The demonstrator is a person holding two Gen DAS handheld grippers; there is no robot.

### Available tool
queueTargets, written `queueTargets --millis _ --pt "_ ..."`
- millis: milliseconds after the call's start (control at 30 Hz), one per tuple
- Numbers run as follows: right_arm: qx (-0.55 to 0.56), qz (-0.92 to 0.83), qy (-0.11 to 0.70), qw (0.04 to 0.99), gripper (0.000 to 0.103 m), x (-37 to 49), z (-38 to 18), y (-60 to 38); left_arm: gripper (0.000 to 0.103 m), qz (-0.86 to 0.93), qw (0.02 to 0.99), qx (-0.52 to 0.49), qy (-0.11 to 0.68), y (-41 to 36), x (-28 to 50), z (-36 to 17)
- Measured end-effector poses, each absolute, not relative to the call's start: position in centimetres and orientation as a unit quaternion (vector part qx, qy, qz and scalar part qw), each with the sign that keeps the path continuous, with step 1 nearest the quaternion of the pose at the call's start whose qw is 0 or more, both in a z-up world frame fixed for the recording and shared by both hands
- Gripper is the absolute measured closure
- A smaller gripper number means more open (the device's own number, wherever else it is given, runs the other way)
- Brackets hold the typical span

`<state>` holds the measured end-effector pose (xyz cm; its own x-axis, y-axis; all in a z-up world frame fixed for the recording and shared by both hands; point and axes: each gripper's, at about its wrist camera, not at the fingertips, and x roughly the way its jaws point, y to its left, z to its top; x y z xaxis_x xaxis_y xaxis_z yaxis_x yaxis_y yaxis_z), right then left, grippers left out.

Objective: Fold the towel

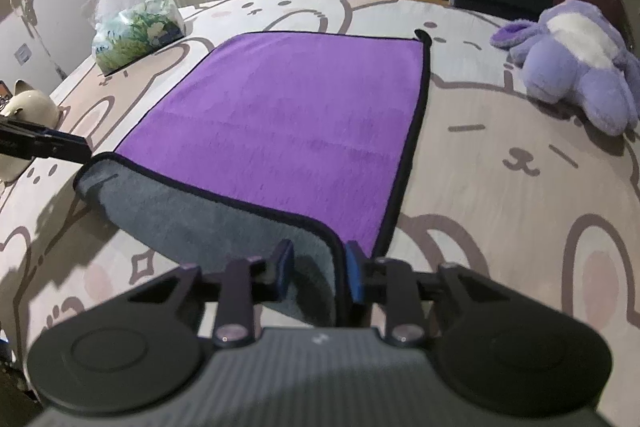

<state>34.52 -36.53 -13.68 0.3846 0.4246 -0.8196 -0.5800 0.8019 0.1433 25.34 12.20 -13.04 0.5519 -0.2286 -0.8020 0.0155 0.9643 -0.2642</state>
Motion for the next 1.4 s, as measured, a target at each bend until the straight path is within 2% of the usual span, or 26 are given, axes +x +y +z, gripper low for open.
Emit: queueTargets --millis 100,233,500,700,1400 --pt "-0.089 0.306 0.469 0.824 0.078 34.4 -13.8 -36.5 0.058 -0.076 0.87 -0.121 0.472 12.3 25.5 -13.3" --pt "-0.095 0.313 0.475 0.817 0.083 34.3 -13.9 -36.2 0.064 -0.085 0.862 -0.116 0.486 11.9 25.7 -13.8" --pt "-0.103 0.317 0.475 0.814 0.092 34.2 -14.0 -36.2 0.097 -0.087 0.857 -0.105 0.497 11.7 25.7 -14.2" --pt "-0.084 0.315 0.454 0.829 0.096 34.2 -12.9 -36.7 0.098 -0.085 0.876 -0.108 0.462 11.9 25.3 -12.5" --pt "-0.051 0.31 0.379 0.871 0.097 38.0 -7.9 -37.0 0.098 -0.08 0.926 -0.094 0.357 12.5 29.0 -8.4"
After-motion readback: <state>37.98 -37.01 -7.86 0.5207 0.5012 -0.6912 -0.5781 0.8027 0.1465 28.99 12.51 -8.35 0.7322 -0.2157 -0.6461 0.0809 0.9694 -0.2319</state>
